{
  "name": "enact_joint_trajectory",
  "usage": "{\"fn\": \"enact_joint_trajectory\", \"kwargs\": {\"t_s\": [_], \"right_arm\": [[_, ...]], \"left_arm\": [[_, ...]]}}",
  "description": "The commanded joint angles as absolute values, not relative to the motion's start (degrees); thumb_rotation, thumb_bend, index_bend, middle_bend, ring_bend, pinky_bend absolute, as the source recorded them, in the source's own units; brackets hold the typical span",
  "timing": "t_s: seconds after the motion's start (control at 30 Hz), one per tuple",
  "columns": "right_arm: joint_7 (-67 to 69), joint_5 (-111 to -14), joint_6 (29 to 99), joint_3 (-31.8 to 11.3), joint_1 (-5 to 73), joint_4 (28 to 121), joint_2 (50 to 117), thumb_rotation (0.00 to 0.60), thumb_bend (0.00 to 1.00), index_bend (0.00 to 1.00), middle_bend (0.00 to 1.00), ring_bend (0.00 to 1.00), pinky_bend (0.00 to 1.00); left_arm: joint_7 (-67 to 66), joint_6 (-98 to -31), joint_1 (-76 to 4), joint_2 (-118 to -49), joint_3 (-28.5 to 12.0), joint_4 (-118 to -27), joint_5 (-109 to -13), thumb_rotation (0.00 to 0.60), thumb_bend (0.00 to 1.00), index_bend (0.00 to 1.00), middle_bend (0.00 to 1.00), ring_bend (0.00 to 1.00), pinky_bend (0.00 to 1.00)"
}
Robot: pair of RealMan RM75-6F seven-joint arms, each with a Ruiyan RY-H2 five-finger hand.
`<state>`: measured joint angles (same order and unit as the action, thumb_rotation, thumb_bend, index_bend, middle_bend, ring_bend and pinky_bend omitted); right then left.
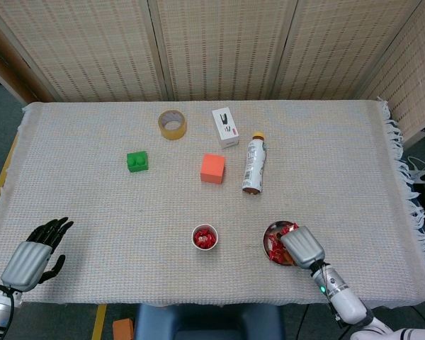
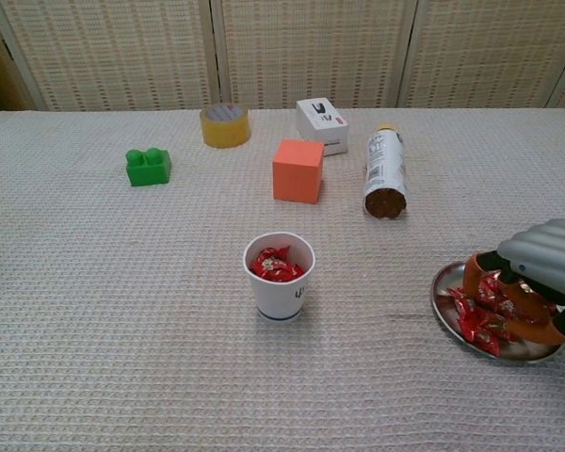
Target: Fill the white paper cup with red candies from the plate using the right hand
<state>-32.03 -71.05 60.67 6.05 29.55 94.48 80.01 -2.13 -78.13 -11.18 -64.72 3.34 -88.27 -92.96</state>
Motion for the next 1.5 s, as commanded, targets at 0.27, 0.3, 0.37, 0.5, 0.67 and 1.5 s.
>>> {"fn": "enact_joint_trajectory", "kwargs": {"t_s": [0.27,0.3,0.37,0.5,0.67,1.5], "right_arm": [[-34.76,-71.19,60.64,5.57,28.87,92.33,82.23,0.600,0.31,0.45,0.73,0.71,1.00],[-34.79,-71.18,60.57,5.53,28.80,92.20,82.37,0.600,0.31,0.47,0.73,0.71,1.00],[-35.16,-71.28,60.50,5.45,28.72,91.88,82.61,0.600,0.31,0.48,0.73,0.71,1.00],[-35.72,-71.32,60.33,5.37,28.51,91.99,82.50,0.600,0.31,0.48,0.73,0.71,1.00],[-36.58,-71.27,60.35,5.32,28.26,92.57,81.88,0.600,0.31,0.46,0.73,0.71,1.00],[-42.28,-71.03,60.98,4.95,27.06,91.68,83.06,0.600,0.39,0.79,0.74,0.73,1.00]], "left_arm": [[-1.93,-78.32,-11.10,-64.56,3.40,-88.30,-93.01,0.600,0.50,0.02,0.00,0.06,0.16],[-1.94,-78.36,-11.09,-64.56,3.40,-88.29,-93.06,0.600,0.50,0.02,0.00,0.06,0.16],[-1.90,-78.36,-11.10,-64.53,3.42,-88.32,-93.10,0.600,0.50,0.02,0.00,0.06,0.16],[-1.91,-78.27,-11.10,-64.54,3.35,-88.30,-92.88,0.600,0.50,0.03,0.00,0.06,0.16],[-1.94,-78.32,-11.07,-64.54,3.31,-88.33,-92.81,0.600,0.50,0.03,0.00,0.06,0.16],[-1.32,-78.83,-11.04,-64.62,3.30,-87.94,-93.28,0.600,0.50,0.01,0.00,0.06,0.16]]}}
